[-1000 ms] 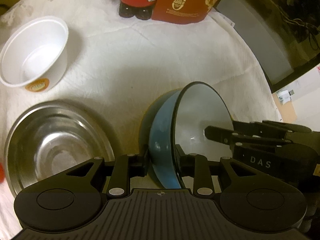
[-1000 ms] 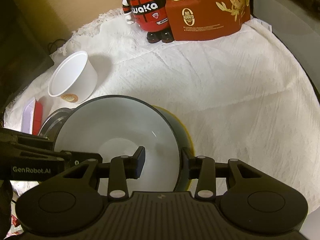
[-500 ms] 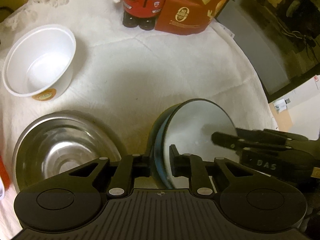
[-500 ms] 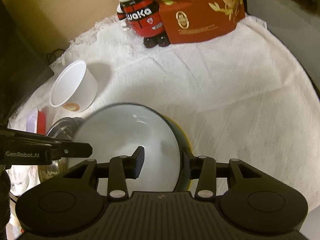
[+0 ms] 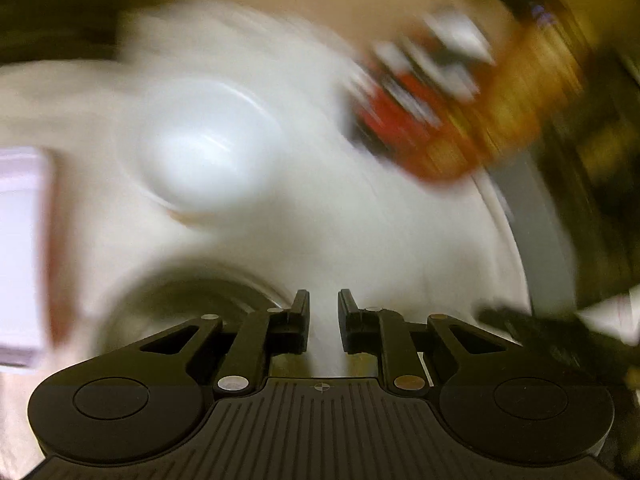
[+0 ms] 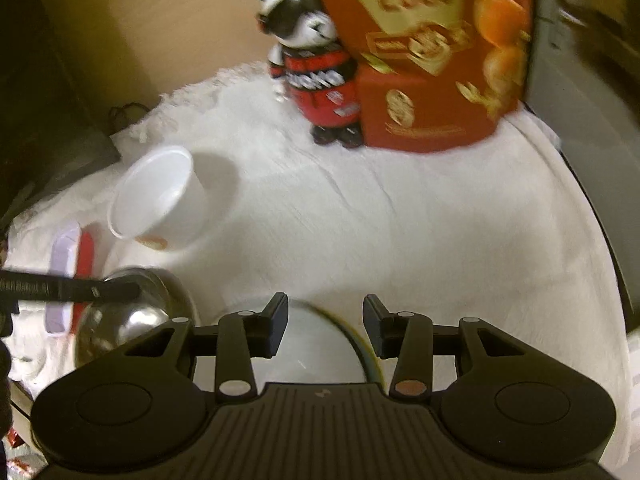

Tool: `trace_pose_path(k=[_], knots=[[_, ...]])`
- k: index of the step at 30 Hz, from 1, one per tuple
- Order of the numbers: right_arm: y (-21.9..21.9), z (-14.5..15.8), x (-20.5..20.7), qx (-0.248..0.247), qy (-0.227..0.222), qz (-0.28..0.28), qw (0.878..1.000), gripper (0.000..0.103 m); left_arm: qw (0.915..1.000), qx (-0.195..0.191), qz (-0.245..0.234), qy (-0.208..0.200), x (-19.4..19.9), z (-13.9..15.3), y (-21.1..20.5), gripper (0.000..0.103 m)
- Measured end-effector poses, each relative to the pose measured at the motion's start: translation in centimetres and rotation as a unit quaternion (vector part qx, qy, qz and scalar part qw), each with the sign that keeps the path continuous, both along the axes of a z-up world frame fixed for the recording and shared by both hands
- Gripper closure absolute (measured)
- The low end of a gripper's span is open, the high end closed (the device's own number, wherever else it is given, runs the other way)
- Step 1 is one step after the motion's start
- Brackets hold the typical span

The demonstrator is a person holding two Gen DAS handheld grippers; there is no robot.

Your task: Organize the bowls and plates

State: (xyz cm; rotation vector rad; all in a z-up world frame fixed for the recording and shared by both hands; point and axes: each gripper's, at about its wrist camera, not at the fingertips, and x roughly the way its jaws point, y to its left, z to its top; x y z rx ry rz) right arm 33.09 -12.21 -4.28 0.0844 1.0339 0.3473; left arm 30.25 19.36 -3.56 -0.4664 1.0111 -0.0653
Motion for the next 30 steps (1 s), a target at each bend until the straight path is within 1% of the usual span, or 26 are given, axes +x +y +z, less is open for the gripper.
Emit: trace_pose_path(k=[1, 2, 4, 5, 7, 9, 10, 12, 14, 16, 20, 23, 25, 27, 29, 30], knots=[[0.6, 0.4, 1.0, 0.002, 0.002, 0.009, 1.000, 0.060, 0.9994, 0.009, 0.031, -0.011, 0.1, 0.2, 1.3, 0.084], [1.3, 0.8, 1.9, 0.004, 0.004, 0.019, 1.000, 0.059, 0.9972, 0.027, 0.067, -0.018, 0.3, 0.4, 2.9, 0.083], [3.1, 1.4, 4.0, 0.013, 0.011, 0.040, 0.999, 0.057, 0.9909, 0.060, 0.119, -0.023, 1.0, 0.4, 5.0, 0.082], [4.0, 1.5, 5.1, 0.018, 0.016, 0.051, 0.998, 0.056, 0.9876, 0.068, 0.140, -0.022, 1.2, 0.2, 5.9, 0.082], [6.3, 1.4, 7.0, 0.023, 0.023, 0.073, 0.997, 0.056, 0.9837, 0.059, 0.169, -0.018, 1.9, -0.6, 7.4, 0.082], [8.8, 1.2, 8.8, 0.019, 0.020, 0.096, 0.995, 0.056, 0.9814, 0.044, 0.186, -0.014, 3.0, -1.5, 8.1, 0.082], [9.9, 1.1, 9.5, 0.014, 0.016, 0.105, 0.994, 0.056, 0.9803, 0.045, 0.192, -0.010, 3.3, -1.9, 8.2, 0.082], [11.9, 0.3, 10.9, 0.010, 0.015, 0.118, 0.993, 0.056, 0.9777, 0.053, 0.203, 0.002, 4.2, -2.7, 8.4, 0.082], [13.6, -1.0, 12.4, 0.016, 0.031, 0.129, 0.991, 0.056, 0.9751, 0.069, 0.210, 0.015, 5.0, -3.5, 8.1, 0.082], [15.0, -2.6, 13.9, 0.021, 0.049, 0.138, 0.989, 0.056, 0.9739, 0.077, 0.212, 0.028, 5.5, -4.4, 8.4, 0.081], [17.6, -5.3, 15.3, 0.018, 0.069, 0.144, 0.987, 0.056, 0.9729, 0.067, 0.216, 0.048, 6.2, -5.8, 8.7, 0.080], [18.8, -6.7, 16.0, 0.033, 0.091, 0.154, 0.983, 0.056, 0.9749, 0.053, 0.210, 0.052, 6.5, -6.5, 8.5, 0.080], [19.1, -7.1, 16.1, 0.047, 0.100, 0.162, 0.981, 0.057, 0.9770, 0.047, 0.202, 0.050, 6.6, -6.6, 8.1, 0.080], [18.9, -6.8, 15.9, 0.062, 0.105, 0.168, 0.978, 0.064, 0.9794, 0.047, 0.192, 0.042, 6.5, -6.1, 7.3, 0.079], [18.1, -6.1, 15.4, 0.069, 0.101, 0.163, 0.979, 0.068, 0.9819, 0.054, 0.178, 0.033, 6.5, -5.5, 6.0, 0.079], [17.6, -5.6, 15.1, 0.068, 0.095, 0.158, 0.980, 0.068, 0.9838, 0.048, 0.170, 0.031, 6.6, -5.3, 5.5, 0.079]])
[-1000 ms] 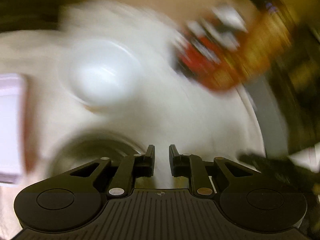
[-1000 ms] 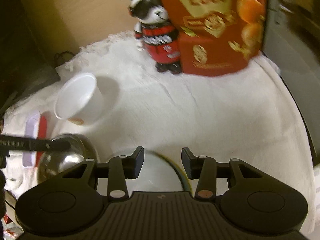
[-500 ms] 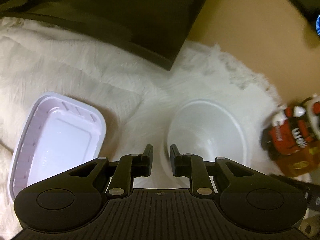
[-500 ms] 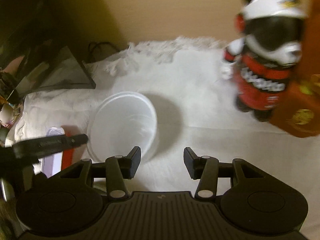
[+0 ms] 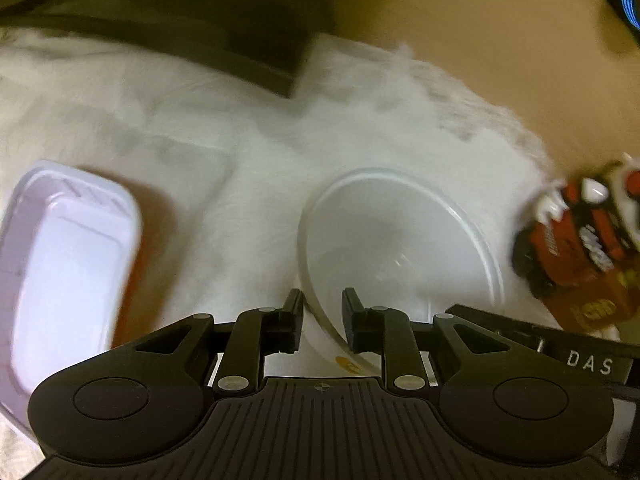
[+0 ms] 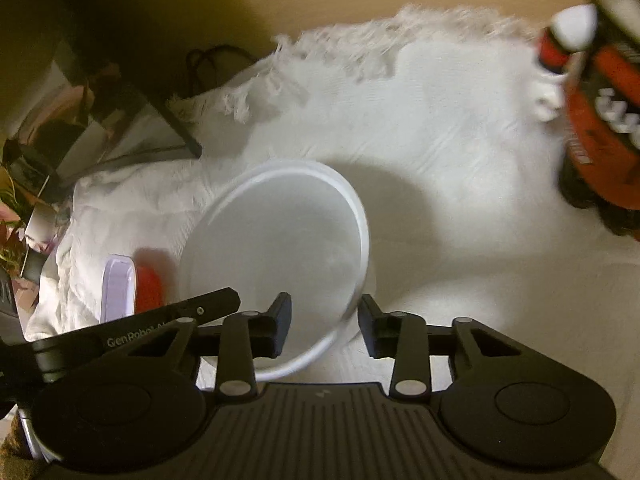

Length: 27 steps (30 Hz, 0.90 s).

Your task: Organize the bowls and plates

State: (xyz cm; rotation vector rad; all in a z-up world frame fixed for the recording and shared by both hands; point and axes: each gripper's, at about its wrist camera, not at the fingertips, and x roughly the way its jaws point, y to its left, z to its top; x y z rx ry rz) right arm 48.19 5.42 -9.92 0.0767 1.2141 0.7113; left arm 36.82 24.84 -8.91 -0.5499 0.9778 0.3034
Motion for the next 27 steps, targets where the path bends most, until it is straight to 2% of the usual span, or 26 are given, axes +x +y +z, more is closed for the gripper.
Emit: trace_pose_path(k=[4, 10, 16, 22, 27], knots=[[-3.5, 1.9, -1.6, -0.009, -0.029, -0.032, 0.999, 0.068, 0.9981, -0.041, -0.045, -0.008, 0.1, 0.2, -2.8, 0.078], [-9.5, 3.4, -4.7, -0.030, -0.053, -0.073, 0.995, 0.068, 0.9916, -0.046, -0.121, -0.001, 0.6, 0.8, -9.0, 0.077], [-16.1, 1.7, -6.1, -0.027, -0.016, -0.141, 0.989, 0.068, 0.9826, -0.035, -0.181, 0.022, 1.3, 0.2, -13.8, 0.077], [-18.7, -0.5, -6.5, -0.019, 0.007, -0.167, 0.986, 0.068, 0.9788, -0.028, -0.198, 0.045, 1.5, -0.8, -15.8, 0.080], [-18.1, -1.6, -5.9, -0.057, -0.008, -0.162, 0.985, 0.068, 0.9816, -0.028, -0.181, 0.054, 2.4, -1.5, -15.3, 0.083]])
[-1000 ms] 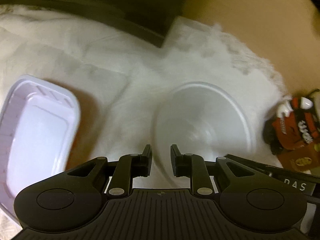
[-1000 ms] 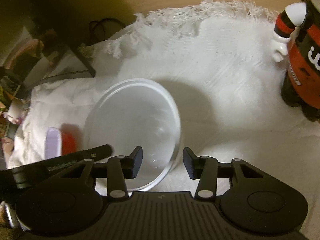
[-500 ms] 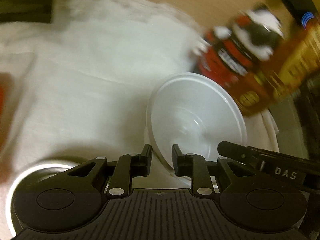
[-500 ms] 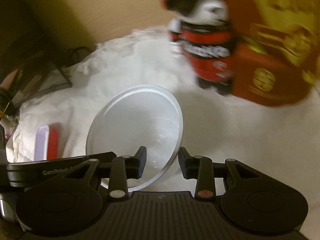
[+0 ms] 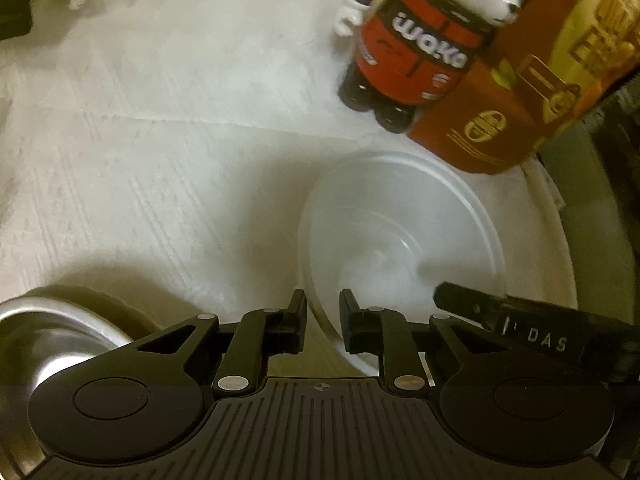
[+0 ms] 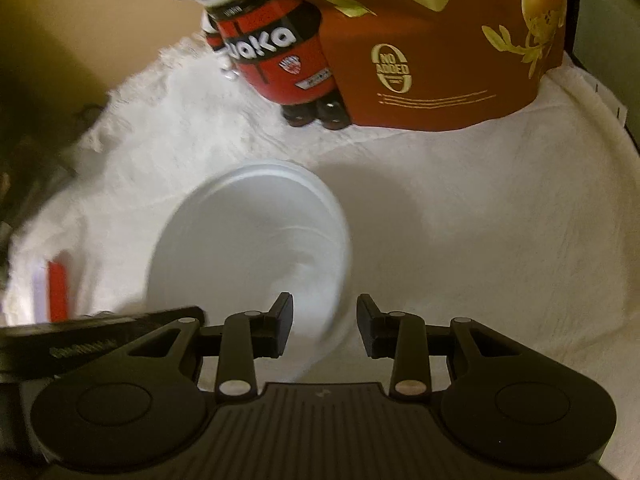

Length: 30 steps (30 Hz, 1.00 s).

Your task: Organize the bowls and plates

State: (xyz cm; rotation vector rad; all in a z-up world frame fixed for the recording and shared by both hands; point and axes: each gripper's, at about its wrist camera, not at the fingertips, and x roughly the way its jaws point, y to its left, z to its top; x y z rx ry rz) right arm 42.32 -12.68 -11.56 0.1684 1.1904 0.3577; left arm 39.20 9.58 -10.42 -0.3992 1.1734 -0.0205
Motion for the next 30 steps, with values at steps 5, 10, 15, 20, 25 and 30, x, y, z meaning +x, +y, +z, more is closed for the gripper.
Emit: trace_pose_path(k=[5, 10, 15, 20, 25, 30], knots=[[0.3, -0.4, 0.6, -0.013, -0.009, 0.008, 1.000, 0.068, 0.9998, 0.005, 0.015, 0.008, 0.6, -0.1, 0.7, 0.083], [1.0, -0.2, 0.8, -0.035, -0.030, 0.023, 0.999, 0.068, 0.9997, 0.003, 0.022, 0.008, 0.9, 0.0, 1.1, 0.083], [0.9, -0.3, 0.8, -0.038, -0.036, 0.023, 0.998, 0.068, 0.9996, 0.006, 0.024, 0.012, 1.2, 0.0, 1.1, 0.083], [0.7, -0.3, 0.9, -0.042, -0.043, 0.025, 0.998, 0.068, 0.9994, 0.007, 0.029, 0.019, 1.6, -0.6, 1.0, 0.083], [0.6, -0.7, 1.3, -0.041, -0.036, 0.026, 0.998, 0.068, 0.9993, 0.001, 0.029, 0.024, 2.1, -1.1, 1.0, 0.083], [0.5, -1.3, 1.9, -0.038, -0.026, 0.030, 0.999, 0.068, 0.9992, -0.004, 0.028, 0.028, 2.5, -1.7, 1.0, 0.084]])
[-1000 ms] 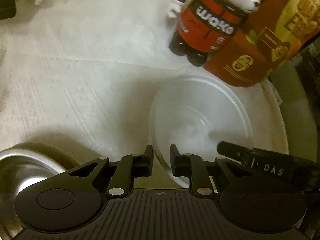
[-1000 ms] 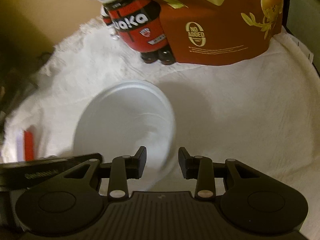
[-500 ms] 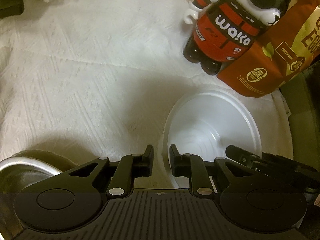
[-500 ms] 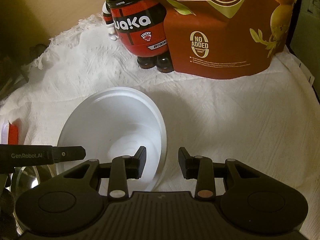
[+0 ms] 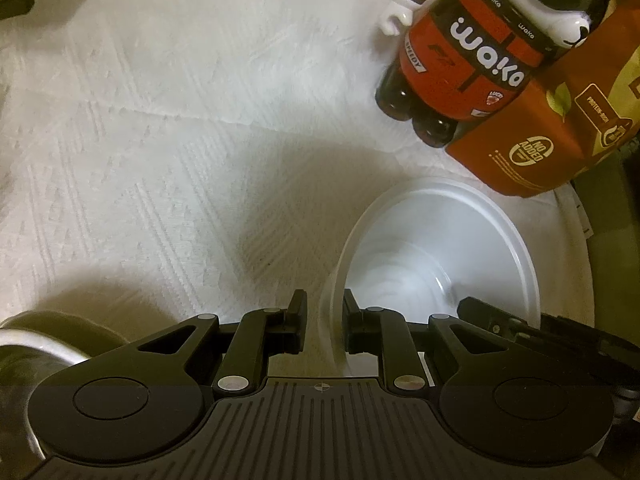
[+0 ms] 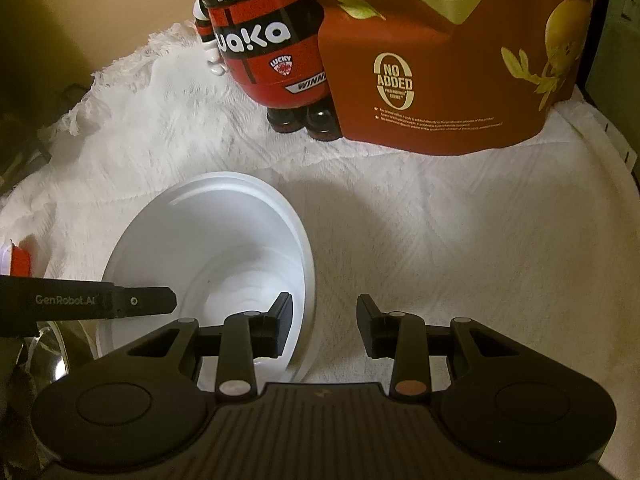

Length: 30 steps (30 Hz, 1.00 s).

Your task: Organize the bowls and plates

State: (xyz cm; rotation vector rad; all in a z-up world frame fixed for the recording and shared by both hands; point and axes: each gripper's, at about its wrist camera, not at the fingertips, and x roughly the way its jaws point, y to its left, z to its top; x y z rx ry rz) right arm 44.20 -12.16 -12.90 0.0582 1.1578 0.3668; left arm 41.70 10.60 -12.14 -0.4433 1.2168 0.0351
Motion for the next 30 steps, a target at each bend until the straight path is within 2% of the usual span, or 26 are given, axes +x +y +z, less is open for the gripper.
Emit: trace_pose_path(k=[3, 8, 13, 16, 22, 26, 30], knots=[[-0.1, -0.6, 0.4, 0.009, 0.011, 0.002, 1.000, 0.068, 0.9999, -0.008, -0.006, -0.002, 0.1, -0.1, -0.1, 0.084], [-0.2, -2.1, 1.0, 0.057, 0.059, 0.005, 0.997, 0.066, 0.9997, -0.011, -0.022, 0.000, 0.2, -0.4, -0.8, 0.083], [0.0, -1.9, 1.2, 0.062, 0.054, 0.002, 0.997, 0.065, 0.9996, 0.000, -0.028, 0.001, 0.4, -0.5, -1.2, 0.083], [0.3, -1.3, 1.0, 0.058, 0.042, 0.009, 0.997, 0.065, 0.9992, 0.011, -0.035, -0.018, 0.3, 0.8, -1.4, 0.083], [-0.3, 4.2, 0.0, 0.058, -0.041, 0.016, 0.997, 0.065, 0.9956, -0.008, -0.055, -0.076, -1.2, 6.4, -1.5, 0.083], [-1.3, 8.3, -1.9, 0.078, -0.066, 0.018, 0.995, 0.065, 0.9929, -0.007, -0.082, -0.085, -3.1, 9.7, -2.0, 0.083], [-2.2, 10.5, -4.7, 0.078, -0.064, 0.014, 0.995, 0.065, 0.9897, -0.021, -0.113, -0.085, -5.5, 11.4, -1.9, 0.083]])
